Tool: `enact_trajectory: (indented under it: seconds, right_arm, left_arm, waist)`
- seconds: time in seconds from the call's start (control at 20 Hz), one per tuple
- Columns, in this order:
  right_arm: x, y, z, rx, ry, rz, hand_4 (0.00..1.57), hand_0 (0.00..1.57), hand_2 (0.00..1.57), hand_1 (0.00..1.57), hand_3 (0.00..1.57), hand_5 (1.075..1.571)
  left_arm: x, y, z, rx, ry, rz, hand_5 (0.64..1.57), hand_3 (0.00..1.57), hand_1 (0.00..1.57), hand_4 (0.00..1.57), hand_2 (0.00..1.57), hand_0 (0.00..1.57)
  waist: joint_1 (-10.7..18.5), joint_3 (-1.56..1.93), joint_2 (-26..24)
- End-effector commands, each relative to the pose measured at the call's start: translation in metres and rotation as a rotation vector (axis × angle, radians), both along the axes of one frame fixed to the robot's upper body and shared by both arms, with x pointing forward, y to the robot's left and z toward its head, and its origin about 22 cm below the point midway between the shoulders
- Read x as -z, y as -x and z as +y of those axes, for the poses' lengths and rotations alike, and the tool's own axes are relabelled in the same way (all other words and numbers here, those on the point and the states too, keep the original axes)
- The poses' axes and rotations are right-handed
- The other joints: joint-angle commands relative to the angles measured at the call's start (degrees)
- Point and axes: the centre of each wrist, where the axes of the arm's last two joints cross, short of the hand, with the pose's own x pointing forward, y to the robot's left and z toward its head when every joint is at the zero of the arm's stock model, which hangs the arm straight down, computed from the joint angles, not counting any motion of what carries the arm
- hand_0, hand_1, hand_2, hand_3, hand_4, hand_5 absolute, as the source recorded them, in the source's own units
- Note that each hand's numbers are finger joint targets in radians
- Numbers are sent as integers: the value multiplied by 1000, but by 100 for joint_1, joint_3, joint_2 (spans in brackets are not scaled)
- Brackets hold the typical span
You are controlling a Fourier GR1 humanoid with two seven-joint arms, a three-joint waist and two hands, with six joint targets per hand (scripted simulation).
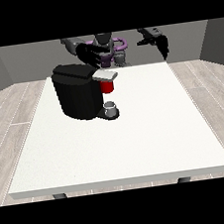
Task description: Insert the coffee pod into the coffee machine and close the lid
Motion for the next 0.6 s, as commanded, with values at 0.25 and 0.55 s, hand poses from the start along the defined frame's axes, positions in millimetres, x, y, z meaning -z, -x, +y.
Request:
enact_trajectory:
  seconds: [0.25,0.55]
  right_arm:
    - [19,2,9,-18,36,-19,116,0,0,0,0,1571]
    - [-2,3,18,-118,-36,-65,132,0,0,0,0,1571]
  left_arm:
    - [-10,1,-3,16,11,-6,1571,0,0,167,0,0]
    - [22,16,10,16,-2,-41,1571,0,0,196,0,0]
  waist:
    - [140,3,-105]
    - [-103,2,-219]
